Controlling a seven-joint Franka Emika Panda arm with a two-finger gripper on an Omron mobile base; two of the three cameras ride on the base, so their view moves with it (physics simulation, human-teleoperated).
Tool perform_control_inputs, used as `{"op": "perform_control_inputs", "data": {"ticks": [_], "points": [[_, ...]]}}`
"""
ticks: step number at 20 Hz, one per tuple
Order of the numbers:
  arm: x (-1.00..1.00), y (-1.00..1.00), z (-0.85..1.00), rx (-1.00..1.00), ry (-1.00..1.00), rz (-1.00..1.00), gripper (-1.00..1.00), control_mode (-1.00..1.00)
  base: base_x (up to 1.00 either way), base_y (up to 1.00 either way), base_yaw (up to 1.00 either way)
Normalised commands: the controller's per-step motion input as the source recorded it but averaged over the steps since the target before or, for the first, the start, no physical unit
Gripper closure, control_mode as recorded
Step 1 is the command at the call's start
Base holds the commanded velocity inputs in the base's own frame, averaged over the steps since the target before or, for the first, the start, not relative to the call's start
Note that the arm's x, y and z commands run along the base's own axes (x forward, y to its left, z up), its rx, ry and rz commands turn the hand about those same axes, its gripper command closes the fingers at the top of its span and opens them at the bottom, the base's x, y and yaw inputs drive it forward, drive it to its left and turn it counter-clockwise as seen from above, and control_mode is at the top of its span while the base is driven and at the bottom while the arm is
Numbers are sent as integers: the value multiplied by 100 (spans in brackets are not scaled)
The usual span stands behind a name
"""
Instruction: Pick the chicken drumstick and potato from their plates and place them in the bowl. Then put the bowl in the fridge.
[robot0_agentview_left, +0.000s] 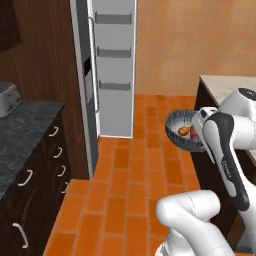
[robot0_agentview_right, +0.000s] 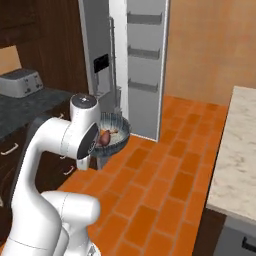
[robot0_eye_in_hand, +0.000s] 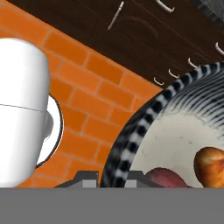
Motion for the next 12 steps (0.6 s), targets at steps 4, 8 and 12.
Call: {"op": "perform_control_inputs", "data": {"ticks": [4, 8, 12], "points": [[0, 0, 0, 0, 0, 0, 100, 100, 100, 4, -14], [0, 0, 0, 0, 0, 0, 100, 100, 97, 31, -10], [0, 0, 0, 0, 0, 0, 100, 100, 80, 70, -17]]}}
